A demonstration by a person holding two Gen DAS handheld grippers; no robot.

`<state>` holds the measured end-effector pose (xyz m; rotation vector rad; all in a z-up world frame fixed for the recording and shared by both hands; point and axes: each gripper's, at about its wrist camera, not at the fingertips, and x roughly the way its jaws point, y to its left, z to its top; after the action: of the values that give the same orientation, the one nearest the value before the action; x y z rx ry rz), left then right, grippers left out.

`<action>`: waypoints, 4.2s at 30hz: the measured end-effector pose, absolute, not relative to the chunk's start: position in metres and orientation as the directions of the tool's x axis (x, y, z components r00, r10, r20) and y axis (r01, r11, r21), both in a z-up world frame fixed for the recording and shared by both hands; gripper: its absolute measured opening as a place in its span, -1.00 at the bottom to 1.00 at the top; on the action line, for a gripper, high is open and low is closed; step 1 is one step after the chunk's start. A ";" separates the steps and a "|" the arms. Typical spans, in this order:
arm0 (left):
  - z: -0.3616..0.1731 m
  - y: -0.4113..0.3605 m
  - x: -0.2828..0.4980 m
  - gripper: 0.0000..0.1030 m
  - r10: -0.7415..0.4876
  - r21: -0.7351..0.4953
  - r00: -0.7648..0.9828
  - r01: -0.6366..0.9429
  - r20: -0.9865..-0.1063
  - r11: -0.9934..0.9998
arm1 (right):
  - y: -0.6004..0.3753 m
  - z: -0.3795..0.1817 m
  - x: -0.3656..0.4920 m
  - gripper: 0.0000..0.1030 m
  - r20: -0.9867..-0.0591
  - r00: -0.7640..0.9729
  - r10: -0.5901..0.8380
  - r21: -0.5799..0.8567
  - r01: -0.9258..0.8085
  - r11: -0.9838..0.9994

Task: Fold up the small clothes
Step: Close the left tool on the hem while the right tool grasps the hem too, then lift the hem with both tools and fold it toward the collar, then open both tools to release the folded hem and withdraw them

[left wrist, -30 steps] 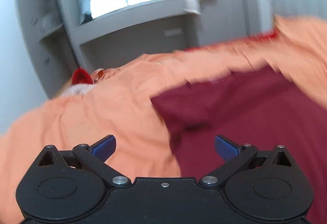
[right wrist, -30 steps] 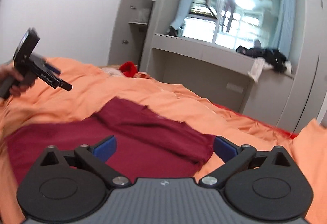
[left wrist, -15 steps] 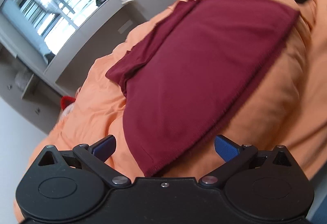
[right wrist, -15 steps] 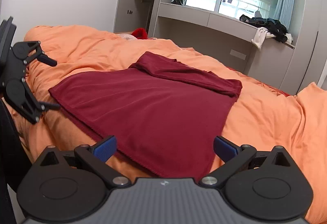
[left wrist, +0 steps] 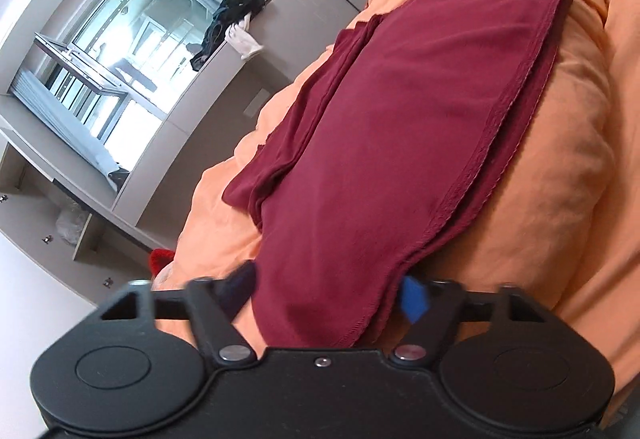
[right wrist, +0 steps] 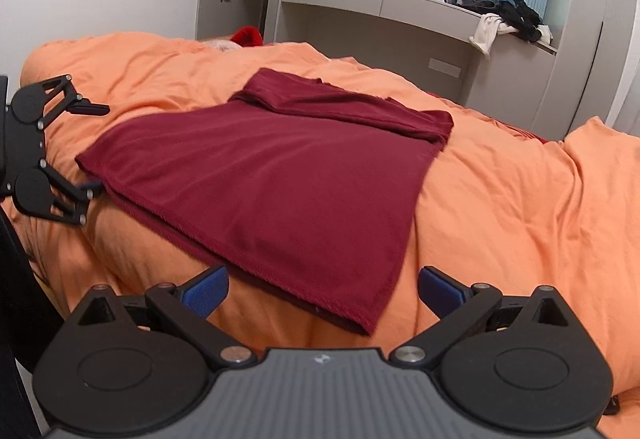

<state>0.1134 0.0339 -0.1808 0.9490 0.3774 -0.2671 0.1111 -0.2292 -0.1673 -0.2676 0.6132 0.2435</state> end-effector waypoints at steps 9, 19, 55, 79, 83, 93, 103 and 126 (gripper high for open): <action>-0.179 0.035 0.113 -0.77 -0.123 0.720 0.897 0.418 -0.425 0.555 | -0.212 -0.189 0.110 0.99 -0.590 0.805 0.061 -0.363 -0.331 0.871; -0.161 0.040 0.111 -0.80 -0.145 0.682 0.925 0.359 -0.352 0.637 | -0.165 -0.245 0.130 0.78 -0.550 0.829 -0.104 -0.665 -0.359 0.655; -0.138 0.056 0.131 -0.89 -0.206 0.533 0.883 0.426 -0.423 0.731 | -0.189 -0.207 0.140 -0.80 -0.556 0.831 0.026 -0.626 -0.440 0.644; -0.015 0.046 0.429 -0.90 -0.208 0.376 0.761 0.514 -0.614 0.771 | -0.245 -0.020 0.462 -0.85 -0.796 0.569 0.207 -0.183 -0.552 0.814; -0.033 0.036 0.509 -0.89 -0.193 0.331 0.715 0.523 -0.672 0.785 | -0.264 -0.033 0.541 -0.85 -0.836 0.501 0.226 -0.079 -0.517 0.852; -0.112 0.022 0.629 -0.76 -0.165 0.245 0.621 0.520 -0.766 0.818 | -0.307 -0.111 0.663 -0.78 -0.871 0.393 0.293 0.116 -0.414 0.903; -0.076 0.097 0.637 0.59 -0.133 0.103 0.767 0.252 -0.628 0.962 | -0.367 -0.090 0.635 0.38 -0.666 0.664 0.339 0.168 -0.309 0.936; -0.118 0.057 0.525 0.94 0.028 0.261 0.765 0.185 -0.643 0.947 | -0.361 -0.099 0.532 0.73 -0.647 0.660 0.382 0.243 -0.296 0.924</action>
<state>0.5253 0.0569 -0.1178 0.3211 0.6969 -0.0873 0.5320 -0.3614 -0.0987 0.1196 0.7584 0.3846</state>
